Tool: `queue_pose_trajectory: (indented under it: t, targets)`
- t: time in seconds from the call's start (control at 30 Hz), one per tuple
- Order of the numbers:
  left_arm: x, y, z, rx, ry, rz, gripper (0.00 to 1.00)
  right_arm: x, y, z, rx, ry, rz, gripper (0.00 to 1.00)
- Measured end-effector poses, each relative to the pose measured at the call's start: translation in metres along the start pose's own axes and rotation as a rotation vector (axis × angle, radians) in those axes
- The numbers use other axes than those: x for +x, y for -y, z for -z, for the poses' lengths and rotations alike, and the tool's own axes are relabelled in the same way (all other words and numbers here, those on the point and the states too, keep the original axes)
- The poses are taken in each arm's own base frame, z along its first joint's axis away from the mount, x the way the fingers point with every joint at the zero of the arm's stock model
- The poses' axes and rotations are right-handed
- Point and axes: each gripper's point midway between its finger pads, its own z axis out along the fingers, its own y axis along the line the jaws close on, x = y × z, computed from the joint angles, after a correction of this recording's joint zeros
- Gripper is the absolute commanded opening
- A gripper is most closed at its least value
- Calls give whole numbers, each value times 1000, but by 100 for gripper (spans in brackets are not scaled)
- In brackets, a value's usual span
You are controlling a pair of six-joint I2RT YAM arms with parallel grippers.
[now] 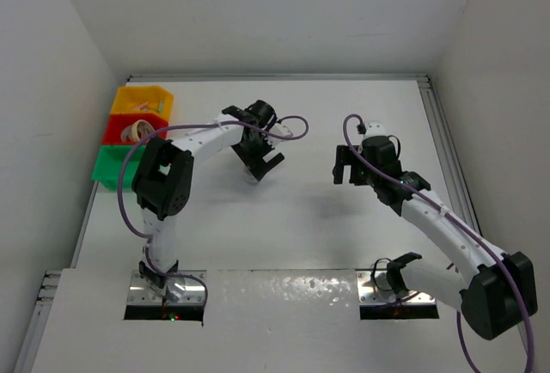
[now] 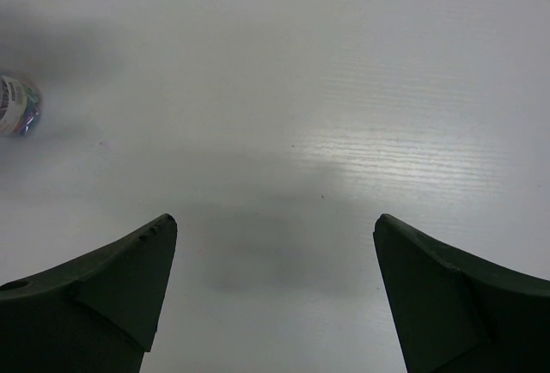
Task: Sort the stationery into containers
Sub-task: Pick up the stationery from the center of the board, then place the stationery in the storage box.
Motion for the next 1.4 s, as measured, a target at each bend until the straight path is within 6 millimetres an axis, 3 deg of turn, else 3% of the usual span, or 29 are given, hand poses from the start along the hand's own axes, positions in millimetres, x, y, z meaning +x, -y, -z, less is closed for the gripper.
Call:
queue_pose_trajectory:
  t: [0.17, 0.4, 0.5, 0.57, 0.6, 0.7, 0.87, 0.97, 1.07, 1.17, 1.23, 1.3, 1.4]
  targets:
    - [-6, -1, -6, -31, 24, 1, 80, 0, 3, 2, 4, 5, -6, 94]
    - [6, 2, -20, -23, -13, 6, 65, 4, 10, 1, 28, 3, -16, 94]
    - [8, 2, -23, -21, -22, 8, 54, 3, 12, 2, 35, 10, -20, 94]
    - [8, 2, -23, -19, -22, 7, 41, 2, 13, 3, 37, 16, -23, 94]
    - [8, 3, -23, -17, -22, 10, 25, 2, 14, 4, 39, 19, -25, 94]
    - [8, 5, -22, -8, -24, 14, 0, 1, 17, 4, 46, 25, -30, 94]
    - [2, -3, -4, 25, -16, 73, 0, 1, 18, 4, 49, 26, -39, 94]
    - [1, -38, 19, 5, 37, 183, 0, 0, 17, 4, 44, 32, -48, 94]
    - [28, -103, 61, -74, 109, 388, 0, -2, 14, 0, 31, 38, -58, 94]
    - [83, -175, 118, -208, 208, 634, 0, 1, 10, -8, 16, 20, -64, 93]
    - [137, -215, 161, -318, 271, 809, 0, 6, 7, -15, 6, -7, -67, 93]
    - [184, -236, 191, -406, 302, 940, 0, 11, 4, -21, 2, -36, -64, 93]
    - [224, -243, 206, -444, 306, 1058, 0, 6, -3, -28, -15, -55, -58, 93]
